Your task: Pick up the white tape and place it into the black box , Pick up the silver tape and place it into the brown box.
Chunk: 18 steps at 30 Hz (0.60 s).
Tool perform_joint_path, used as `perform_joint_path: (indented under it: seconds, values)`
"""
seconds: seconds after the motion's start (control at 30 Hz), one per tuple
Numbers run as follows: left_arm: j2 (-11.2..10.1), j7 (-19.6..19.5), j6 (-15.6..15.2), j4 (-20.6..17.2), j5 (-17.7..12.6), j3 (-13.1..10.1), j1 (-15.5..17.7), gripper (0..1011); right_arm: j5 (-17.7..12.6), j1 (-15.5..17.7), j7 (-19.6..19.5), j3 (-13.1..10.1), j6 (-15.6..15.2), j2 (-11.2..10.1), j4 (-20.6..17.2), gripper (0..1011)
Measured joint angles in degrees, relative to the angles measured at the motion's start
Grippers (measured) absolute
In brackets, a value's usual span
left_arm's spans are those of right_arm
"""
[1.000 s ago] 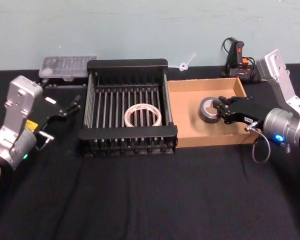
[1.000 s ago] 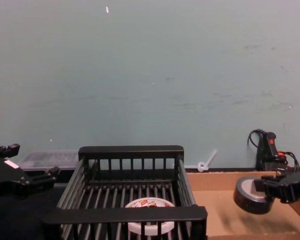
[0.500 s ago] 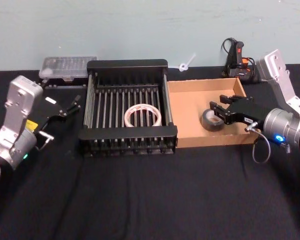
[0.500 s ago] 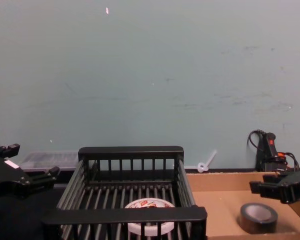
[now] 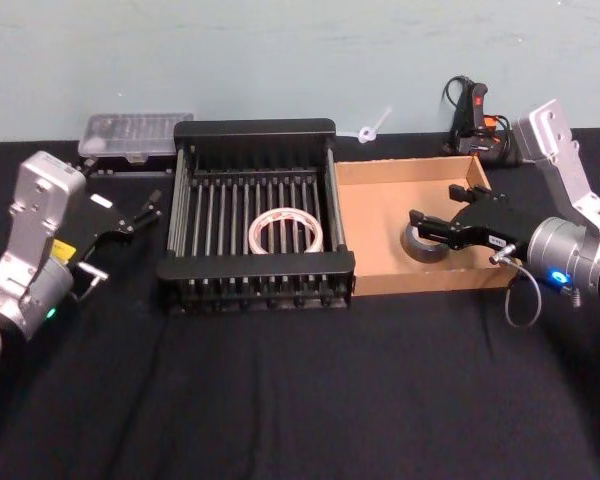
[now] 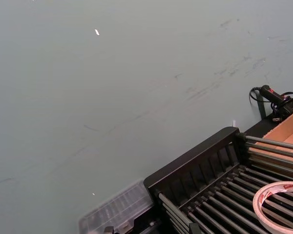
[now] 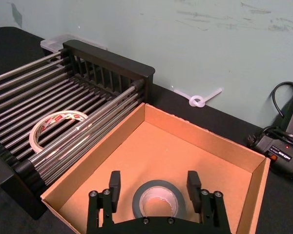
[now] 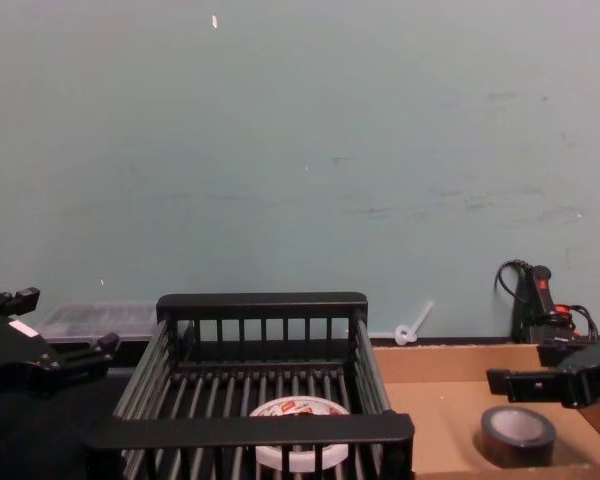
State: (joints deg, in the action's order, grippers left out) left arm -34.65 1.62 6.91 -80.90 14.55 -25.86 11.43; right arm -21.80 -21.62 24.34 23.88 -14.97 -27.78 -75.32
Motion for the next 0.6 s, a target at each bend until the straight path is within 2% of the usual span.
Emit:
perform_joint_path:
  seconds: [0.2, 0.4, 0.47, 0.53, 0.6]
  values:
    - [0.0, 0.0, 0.0, 0.0, 0.0, 0.0, 0.0, 1001, 0.0, 0.0, 0.0, 0.0, 0.0, 0.0, 0.0, 989]
    - [0.0, 0.0, 0.0, 0.0, 0.0, 0.0, 0.0, 1001, 0.7, 1.0, -1.4, -0.8, 0.7, 0.2, -1.2, 1002]
    - [0.0, 0.0, 0.0, 0.0, 0.0, 0.0, 0.0, 1001, 1.3, 1.8, -2.8, -1.4, 1.4, 0.4, -2.1, 1002]
    - [0.0, 0.0, 0.0, 0.0, 0.0, 0.0, 0.0, 1001, 3.1, 3.6, -6.5, -2.6, 3.5, 0.9, -3.7, 1002]
    - [0.0, 0.0, 0.0, 0.0, 0.0, 0.0, 0.0, 1002, 3.9, 4.5, -8.3, -3.3, 4.7, 1.3, -4.4, 1002]
